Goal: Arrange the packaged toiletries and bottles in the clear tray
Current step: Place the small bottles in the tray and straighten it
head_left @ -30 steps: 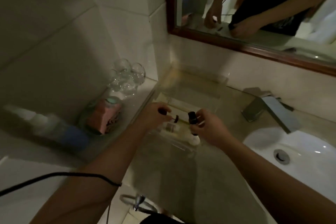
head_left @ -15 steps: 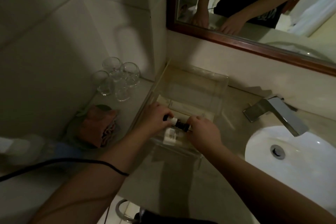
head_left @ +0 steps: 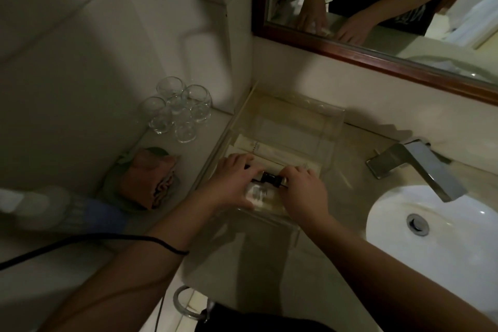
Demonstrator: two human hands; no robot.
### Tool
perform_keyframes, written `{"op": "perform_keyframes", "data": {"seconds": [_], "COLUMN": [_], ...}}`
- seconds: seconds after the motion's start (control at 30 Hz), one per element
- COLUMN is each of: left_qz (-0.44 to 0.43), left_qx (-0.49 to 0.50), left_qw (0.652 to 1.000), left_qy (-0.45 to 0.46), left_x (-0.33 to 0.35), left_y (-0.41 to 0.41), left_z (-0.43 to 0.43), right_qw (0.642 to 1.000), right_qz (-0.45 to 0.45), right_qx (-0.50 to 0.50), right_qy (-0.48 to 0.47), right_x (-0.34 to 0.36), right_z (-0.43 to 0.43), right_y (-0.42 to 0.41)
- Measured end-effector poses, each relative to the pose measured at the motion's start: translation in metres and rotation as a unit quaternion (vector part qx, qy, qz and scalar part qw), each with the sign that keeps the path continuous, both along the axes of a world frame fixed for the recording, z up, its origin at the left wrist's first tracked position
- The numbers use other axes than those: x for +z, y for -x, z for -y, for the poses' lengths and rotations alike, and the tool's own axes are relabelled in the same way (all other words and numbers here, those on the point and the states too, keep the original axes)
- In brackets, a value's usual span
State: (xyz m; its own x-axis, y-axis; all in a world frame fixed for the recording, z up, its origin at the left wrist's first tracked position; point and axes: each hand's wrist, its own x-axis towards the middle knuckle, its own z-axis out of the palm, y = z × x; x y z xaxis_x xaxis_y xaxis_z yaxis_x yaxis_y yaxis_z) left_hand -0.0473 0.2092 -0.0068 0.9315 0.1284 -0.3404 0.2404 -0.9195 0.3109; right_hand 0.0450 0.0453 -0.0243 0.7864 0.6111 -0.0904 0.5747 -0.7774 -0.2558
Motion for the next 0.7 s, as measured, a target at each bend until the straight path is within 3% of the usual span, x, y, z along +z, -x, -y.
{"op": "perform_keyframes", "data": {"seconds": [0.1,0.5,0.7], "left_qz": [-0.004,0.036,0.116], "left_qx": [-0.016,0.059,0.107], "left_qw": [1.0,0.998,0.987], "left_qy": [-0.027,0.011,-0.001], "left_x": [-0.007,-0.013,-0.013], "left_y": [-0.001,-0.003,-0.011], "left_z": [0.001,-0.008,-0.011], "right_qw": [1.0,1.0,1.0], "right_qz": [-0.011,0.0,-0.01], "right_qx": [-0.003,0.007,0.008], "right_qy": [-0.01,0.016,0.009], "right_x": [0.001,-0.003,-0.004], "right_z": [0.001,-0.004,-0.005], "right_y": [0.0,-0.001,-0.001]}}
